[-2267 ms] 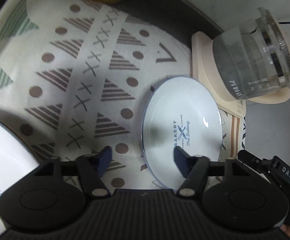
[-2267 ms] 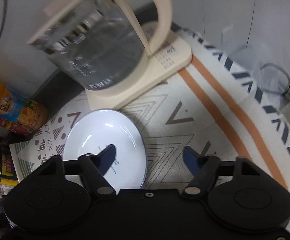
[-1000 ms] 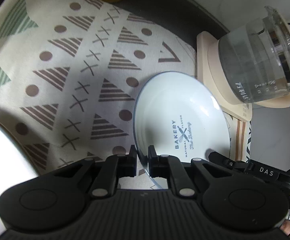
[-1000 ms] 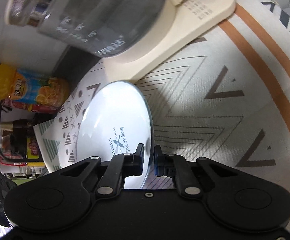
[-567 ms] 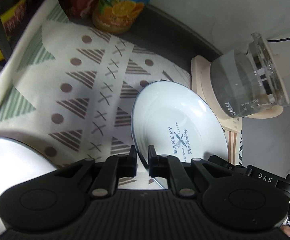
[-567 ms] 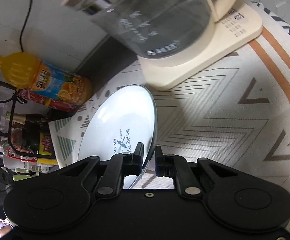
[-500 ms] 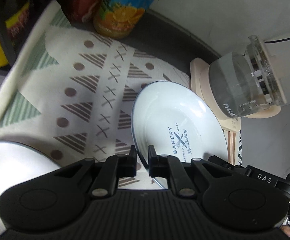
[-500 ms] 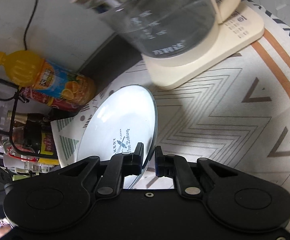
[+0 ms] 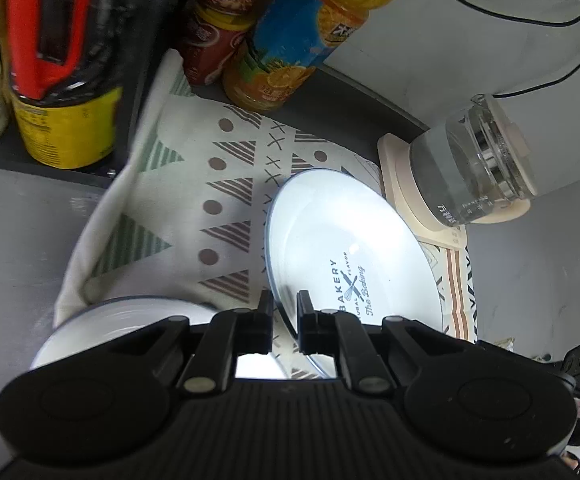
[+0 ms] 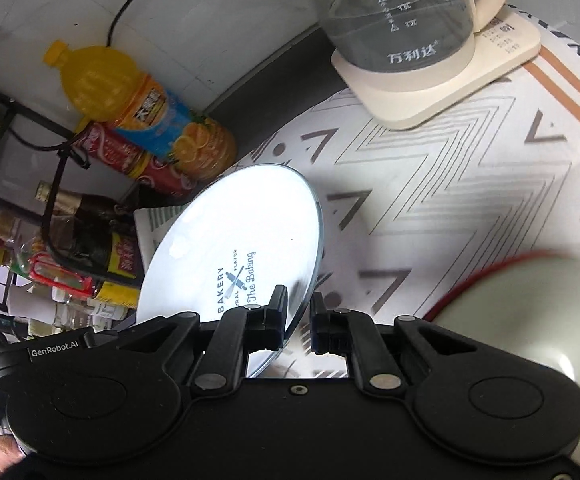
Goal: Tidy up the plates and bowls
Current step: 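Lift the 'BAKERY' plate and carry it toward the plate stack, then lower the 'BAKERY' plate onto the 'Sweet' plate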
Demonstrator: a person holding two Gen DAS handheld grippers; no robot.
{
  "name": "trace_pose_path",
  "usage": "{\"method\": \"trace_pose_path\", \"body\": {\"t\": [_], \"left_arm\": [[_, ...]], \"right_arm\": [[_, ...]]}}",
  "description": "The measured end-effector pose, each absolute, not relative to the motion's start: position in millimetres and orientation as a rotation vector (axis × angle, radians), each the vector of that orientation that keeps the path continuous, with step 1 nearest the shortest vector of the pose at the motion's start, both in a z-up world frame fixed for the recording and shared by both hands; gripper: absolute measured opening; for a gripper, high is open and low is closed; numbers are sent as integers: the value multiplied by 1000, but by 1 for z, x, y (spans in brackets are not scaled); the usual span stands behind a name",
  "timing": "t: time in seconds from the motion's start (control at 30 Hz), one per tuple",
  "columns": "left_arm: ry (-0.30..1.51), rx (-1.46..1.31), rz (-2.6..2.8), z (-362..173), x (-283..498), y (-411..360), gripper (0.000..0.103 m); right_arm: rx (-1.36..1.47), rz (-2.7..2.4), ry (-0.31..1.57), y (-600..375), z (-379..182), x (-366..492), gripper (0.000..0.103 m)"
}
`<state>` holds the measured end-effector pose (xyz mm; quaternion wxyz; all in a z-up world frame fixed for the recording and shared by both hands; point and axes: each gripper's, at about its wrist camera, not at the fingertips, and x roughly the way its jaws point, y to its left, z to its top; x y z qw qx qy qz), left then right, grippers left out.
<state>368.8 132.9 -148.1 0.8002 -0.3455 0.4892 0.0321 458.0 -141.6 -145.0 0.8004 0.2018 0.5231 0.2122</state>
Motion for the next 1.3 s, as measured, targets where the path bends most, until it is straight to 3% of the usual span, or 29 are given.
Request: {"method": "trace_pose_path", "body": {"t": [0.87,1.3], "left_arm": [[1112,-687,-108,-157,291,143,9],[1154,-716,-106,-179,268,153,9]], "right_arm": [[458,277,1029,-119,-141,324,11],[361,255,1029,-100,-148,302,11]]}}
